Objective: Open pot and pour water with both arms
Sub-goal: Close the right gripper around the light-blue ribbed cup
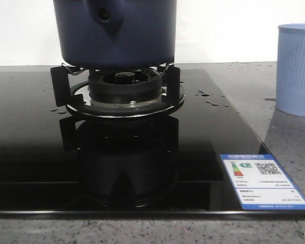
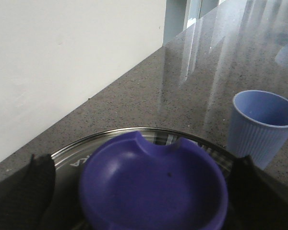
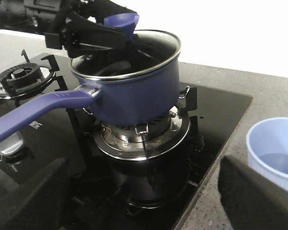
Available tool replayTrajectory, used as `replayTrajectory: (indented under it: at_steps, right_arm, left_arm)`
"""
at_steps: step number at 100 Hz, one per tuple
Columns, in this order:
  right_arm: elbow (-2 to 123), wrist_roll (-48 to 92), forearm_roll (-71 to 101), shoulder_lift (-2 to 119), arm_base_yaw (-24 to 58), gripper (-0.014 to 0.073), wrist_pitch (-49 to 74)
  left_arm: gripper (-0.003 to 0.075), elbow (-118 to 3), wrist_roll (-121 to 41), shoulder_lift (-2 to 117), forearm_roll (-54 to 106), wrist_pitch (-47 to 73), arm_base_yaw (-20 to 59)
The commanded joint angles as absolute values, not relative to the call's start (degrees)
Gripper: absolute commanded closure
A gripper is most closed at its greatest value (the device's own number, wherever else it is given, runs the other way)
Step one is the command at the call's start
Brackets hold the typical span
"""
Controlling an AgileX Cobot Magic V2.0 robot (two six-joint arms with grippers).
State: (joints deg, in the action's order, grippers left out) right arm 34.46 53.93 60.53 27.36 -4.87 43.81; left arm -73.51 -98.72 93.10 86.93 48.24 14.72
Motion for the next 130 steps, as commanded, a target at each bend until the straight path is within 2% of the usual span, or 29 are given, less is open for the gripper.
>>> replayTrajectory:
  at_steps: [1, 13, 39, 49, 71, 91, 116, 130]
  right_arm:
    - [36.5, 54.6, 63.7, 28.1, -4.8, 0.0041, 41.4]
    - [36.5, 54.6, 63.7, 28.1, -4.8, 0.0041, 41.4]
    - [36.5, 54.6, 63.7, 28.1, -4.8, 0.0044, 41.2]
    - [36.5, 54.6, 63.7, 28.1, -4.8, 0.0044, 40.8]
    - [36.5, 54.6, 63.7, 28.1, -4.8, 0.0044, 37.7]
    - [36.5, 54.6, 62.0, 28.1, -4.8, 0.0043, 29.9]
    - [34.7, 54.6, 52.2, 28.3, -4.8, 0.0043, 16.2]
    - [30.8, 54.6, 52.3, 30.3, -4.8, 0.0043, 15.3]
  left_arm:
    - [0.0058, -75.9, -98.8, 91.9, 92.2, 50.9, 15.1]
    - [0.0122, -75.9, -98.8, 92.7, 92.7, 52.2, 15.1]
    - [0.0360, -75.9, -98.8, 92.8, 92.7, 53.5, 15.1]
    - [0.0405, -75.9, -98.8, 92.7, 92.9, 53.6, 15.1]
    - [0.0408, -76.8, -98.8, 90.9, 98.4, 53.7, 13.8]
    - [0.0408, -78.4, -98.8, 86.2, 98.5, 53.4, 10.3]
    - [0.0408, -78.0, -90.9, 78.1, 93.6, 53.4, 3.7]
    - [0.0408, -78.0, -88.5, 73.9, 90.7, 53.4, 2.2]
